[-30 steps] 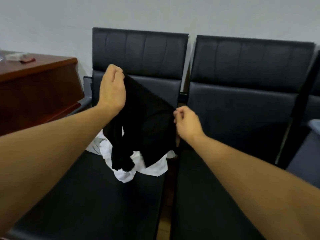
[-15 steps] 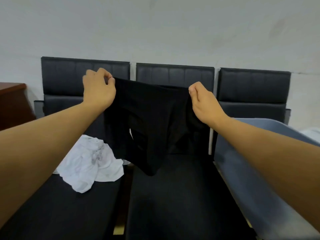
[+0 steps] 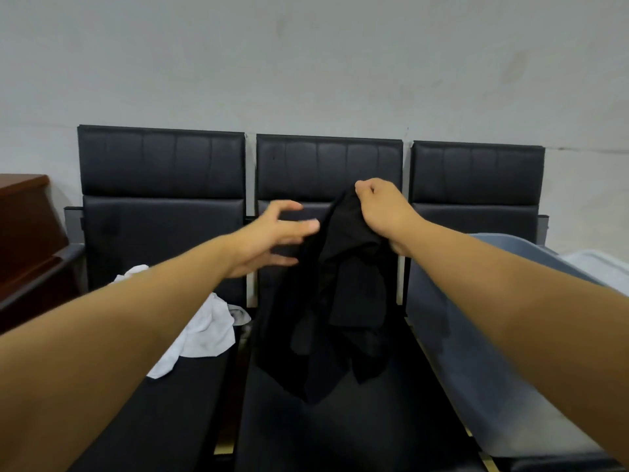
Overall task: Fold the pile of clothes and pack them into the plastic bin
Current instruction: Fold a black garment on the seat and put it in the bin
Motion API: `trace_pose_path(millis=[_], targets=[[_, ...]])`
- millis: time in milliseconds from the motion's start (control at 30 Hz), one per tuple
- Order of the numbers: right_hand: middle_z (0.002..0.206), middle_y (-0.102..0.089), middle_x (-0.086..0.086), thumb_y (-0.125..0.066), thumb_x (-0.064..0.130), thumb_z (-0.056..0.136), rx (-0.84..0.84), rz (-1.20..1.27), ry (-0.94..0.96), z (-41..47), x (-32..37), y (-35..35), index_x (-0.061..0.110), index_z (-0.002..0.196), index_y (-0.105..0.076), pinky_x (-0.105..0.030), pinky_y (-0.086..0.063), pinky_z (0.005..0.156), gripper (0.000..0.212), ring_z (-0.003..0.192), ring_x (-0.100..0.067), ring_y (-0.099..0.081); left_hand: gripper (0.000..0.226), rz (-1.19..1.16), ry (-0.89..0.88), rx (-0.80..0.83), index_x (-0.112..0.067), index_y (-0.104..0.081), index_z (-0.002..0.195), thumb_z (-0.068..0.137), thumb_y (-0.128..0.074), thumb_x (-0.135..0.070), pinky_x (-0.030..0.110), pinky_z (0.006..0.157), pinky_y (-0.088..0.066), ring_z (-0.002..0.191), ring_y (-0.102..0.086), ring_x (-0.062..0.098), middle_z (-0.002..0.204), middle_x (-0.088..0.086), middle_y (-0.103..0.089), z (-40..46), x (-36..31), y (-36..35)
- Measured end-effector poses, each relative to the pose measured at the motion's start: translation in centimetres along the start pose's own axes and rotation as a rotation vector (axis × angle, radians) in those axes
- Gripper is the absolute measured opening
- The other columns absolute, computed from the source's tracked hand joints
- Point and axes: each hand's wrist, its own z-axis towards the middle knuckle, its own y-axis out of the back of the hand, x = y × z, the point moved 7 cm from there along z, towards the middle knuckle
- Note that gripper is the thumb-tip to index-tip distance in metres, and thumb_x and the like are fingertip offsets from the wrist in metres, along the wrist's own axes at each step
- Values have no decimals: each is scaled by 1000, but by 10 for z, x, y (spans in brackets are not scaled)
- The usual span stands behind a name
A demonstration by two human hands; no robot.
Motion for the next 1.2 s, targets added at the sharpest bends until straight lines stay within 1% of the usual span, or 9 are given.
trace_pose_path(millis=[167,300,367,500,600,767,1000,1100,1200], targets=[[81,-51,-9,-38,25,106,39,204,-218,0,-28,-17,15,76,-49,-33,-40,73,34,79,-23,-49,67,153,-53,159,-25,-50,131,76,-87,-19,34,88,-57,109,-70,20,121,5,-69,-7,16,-37],[106,-40,9,-43,41,105,91,215,-208,-4,-30,-14,8,96,-62,-35,-43,84,39,106,-12,-32,22,317,-327,-112,-7,-69,116,98,-57,-1,18,85,-51,96,-70,3,106,0,-75,1,1,-15],[132,-43,-20,-52,61,97,177,180,-187,-12,-25,-11,8,123,-65,-35,-44,101,60,127,-32,-48,26,370,-355,-209,-11,-72,115,102,-50,-5,12,74,-48,82,-66,-5,95,-9,-74,-1,-9,0],[97,-74,13,-79,69,69,459,-254,4,-30,-16,-13,33,100,-72,-24,-53,85,48,91,-4,-70,27,473,-304,-314,-22,-72,107,104,-46,-16,34,84,-53,93,-69,17,102,1,-74,3,-14,25],[88,-75,6,-80,57,77,575,-519,66,-32,-24,-21,24,89,-74,-27,-56,77,36,80,-10,-72,25,554,-293,-314,-18,-71,105,105,-46,-22,34,74,-51,80,-65,19,95,6,-72,4,-20,33],[79,-65,-16,-59,58,94,472,-441,13,-23,-24,-6,-7,97,-69,-39,-53,81,66,71,-26,-63,30,749,-249,-278,-22,-64,77,103,-52,-28,21,53,-35,46,-45,0,55,-12,-53,-3,-25,44],[94,-76,-17,-65,50,93,503,-45,-229,-28,-16,-8,-2,99,-74,-37,-61,79,53,83,-26,-74,22,972,-174,-539,-27,-67,82,100,-56,-33,39,74,-48,97,-58,41,91,15,-57,-5,-27,72],[110,-75,-17,-70,41,93,482,144,-239,-26,-5,-18,2,111,-73,-46,-56,98,43,102,-31,-72,29,745,-32,-557,-8,-62,79,101,-52,-23,30,56,-45,69,-60,29,69,9,-56,-2,-7,75],[111,-76,-10,-70,40,93,491,256,-292,-26,2,-20,8,117,-73,-41,-58,94,40,105,-25,-73,28,263,68,-522,1,-63,116,105,-46,-18,27,50,-57,58,-66,24,70,11,-62,1,12,74]])
